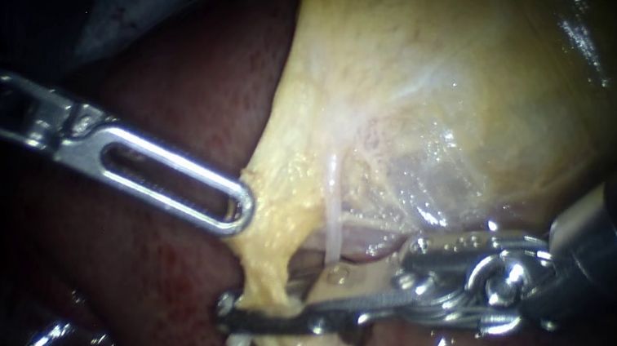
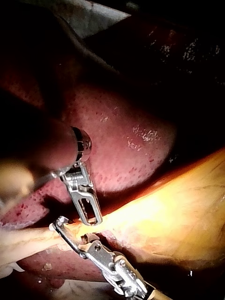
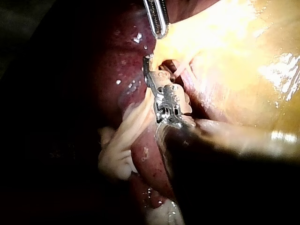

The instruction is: Going back second clip left tube

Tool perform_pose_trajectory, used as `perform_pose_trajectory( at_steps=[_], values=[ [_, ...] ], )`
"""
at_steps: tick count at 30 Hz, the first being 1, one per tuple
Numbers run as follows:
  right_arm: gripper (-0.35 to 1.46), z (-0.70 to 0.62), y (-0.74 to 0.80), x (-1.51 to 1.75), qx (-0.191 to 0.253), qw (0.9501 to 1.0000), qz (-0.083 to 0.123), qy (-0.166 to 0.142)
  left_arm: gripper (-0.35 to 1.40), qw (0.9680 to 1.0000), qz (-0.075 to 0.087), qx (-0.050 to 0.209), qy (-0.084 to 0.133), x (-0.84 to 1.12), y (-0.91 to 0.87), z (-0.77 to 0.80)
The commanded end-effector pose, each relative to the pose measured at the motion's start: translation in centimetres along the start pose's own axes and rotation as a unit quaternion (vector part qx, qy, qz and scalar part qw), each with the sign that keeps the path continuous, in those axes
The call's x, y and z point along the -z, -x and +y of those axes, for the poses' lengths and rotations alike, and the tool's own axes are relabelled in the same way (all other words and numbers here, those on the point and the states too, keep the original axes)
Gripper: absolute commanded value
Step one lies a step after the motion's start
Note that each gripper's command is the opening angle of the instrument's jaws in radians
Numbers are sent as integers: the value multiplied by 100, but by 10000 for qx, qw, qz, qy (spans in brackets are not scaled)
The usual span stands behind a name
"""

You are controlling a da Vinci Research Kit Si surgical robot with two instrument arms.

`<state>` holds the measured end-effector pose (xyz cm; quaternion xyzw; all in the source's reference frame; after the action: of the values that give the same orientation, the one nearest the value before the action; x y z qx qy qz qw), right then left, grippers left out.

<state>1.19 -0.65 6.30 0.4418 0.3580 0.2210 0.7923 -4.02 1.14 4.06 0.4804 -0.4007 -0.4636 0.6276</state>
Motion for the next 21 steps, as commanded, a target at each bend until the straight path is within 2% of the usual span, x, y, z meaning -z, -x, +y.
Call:
perform_pose_trajectory(
  at_steps=[1, 10, 13, 15, 17, 21],
  values=[
    [-35, 0, 0, 0, 2, 10000, 0, 1, -35, 10000, 0, -1, -1, 0, 0, 0],
    [-34, 0, 1, 1, 4, 10000, 20, 22, -35, 10000, -1, -1, -1, 0, 0, 0],
    [5, 0, 1, 1, -25, 9999, 101, 111, -35, 10000, 0, -1, -1, 0, 0, 0],
    [21, -1, 0, 1, 92, 9998, 118, 133, -35, 10000, -1, -1, -1, 0, 0, 0],
    [34, -1, 0, 1, 238, 9994, 164, 191, -35, 10000, -1, -1, -1, 0, 0, 0],
    [43, -1, -2, 2, 377, 9987, 212, 251, -35, 10000, 0, -1, -1, 0, 0, 0]
  ],
)
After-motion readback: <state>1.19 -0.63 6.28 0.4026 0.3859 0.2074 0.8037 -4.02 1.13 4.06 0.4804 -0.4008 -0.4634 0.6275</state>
